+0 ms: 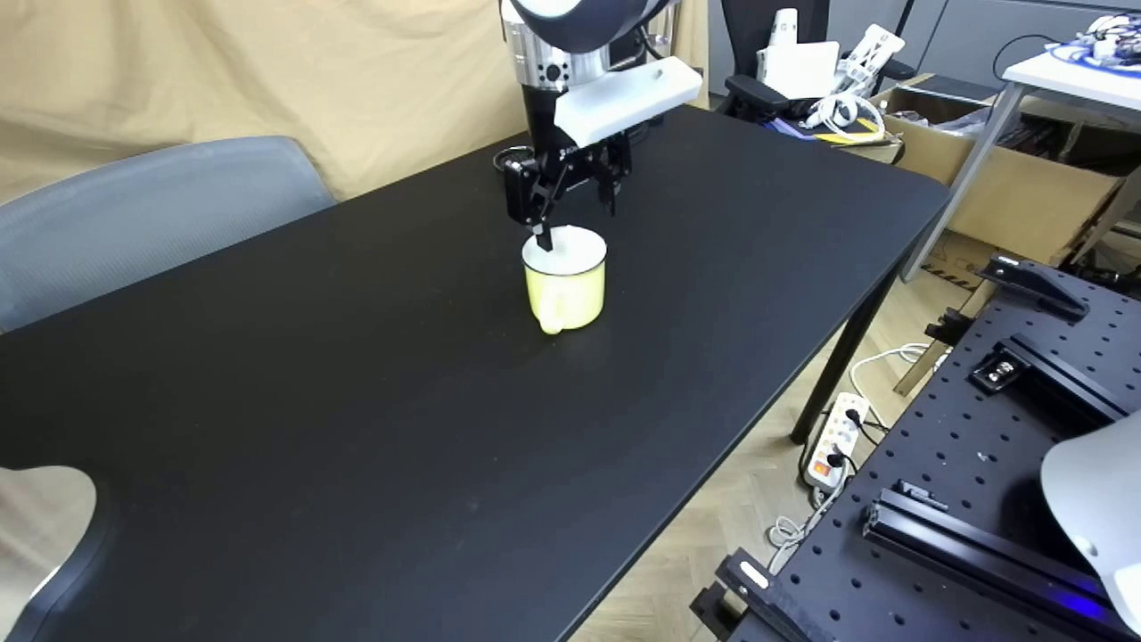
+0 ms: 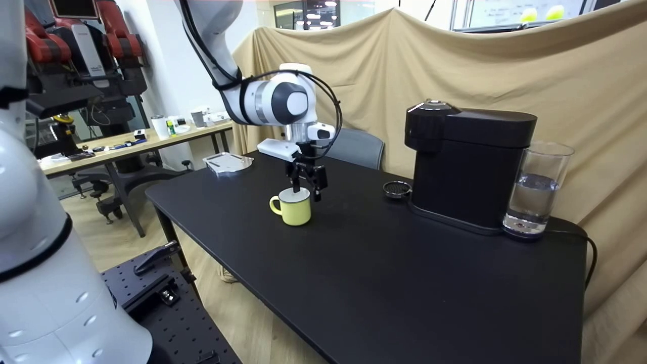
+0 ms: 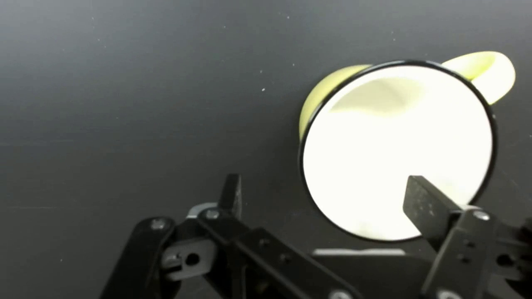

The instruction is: Move the cup to the right

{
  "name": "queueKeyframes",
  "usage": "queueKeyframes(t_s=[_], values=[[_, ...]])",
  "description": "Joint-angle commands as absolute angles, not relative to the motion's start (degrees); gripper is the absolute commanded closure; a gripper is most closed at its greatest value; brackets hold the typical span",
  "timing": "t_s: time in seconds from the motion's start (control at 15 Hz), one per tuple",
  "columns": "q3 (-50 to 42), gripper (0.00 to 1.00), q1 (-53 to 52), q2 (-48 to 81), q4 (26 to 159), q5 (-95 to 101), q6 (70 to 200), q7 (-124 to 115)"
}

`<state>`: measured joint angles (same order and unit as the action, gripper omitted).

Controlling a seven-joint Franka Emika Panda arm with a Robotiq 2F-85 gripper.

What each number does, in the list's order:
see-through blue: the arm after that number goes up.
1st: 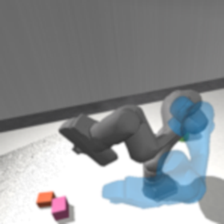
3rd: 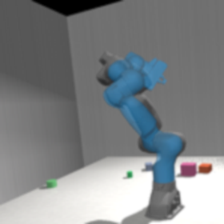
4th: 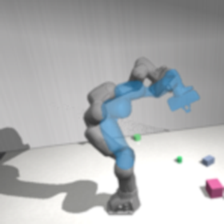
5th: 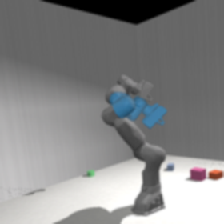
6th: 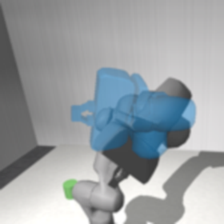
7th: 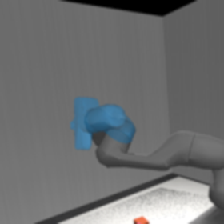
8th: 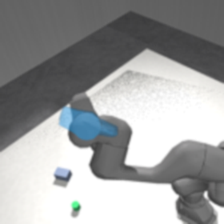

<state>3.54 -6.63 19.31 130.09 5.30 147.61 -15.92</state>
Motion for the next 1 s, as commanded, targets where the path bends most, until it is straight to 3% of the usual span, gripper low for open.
queueKeyframes(t_s=[0.0,0.07,0.6,0.8,0.93], values=[[2.4,0.07,-8.0,20.5,130.7,5.1,147.4,-16.4],[2.3,0.26,-8.2,20.8,130.8,5.2,147.6,-16.4],[2.4,0.83,-8.5,20.7,131.3,4.3,148.3,-16.1],[2.5,0.99,-8.3,20.4,131.6,3.9,148.1,-15.7],[2.8,1.0,-8.1,20.0,131.9,3.1,148.1,-15.1]])
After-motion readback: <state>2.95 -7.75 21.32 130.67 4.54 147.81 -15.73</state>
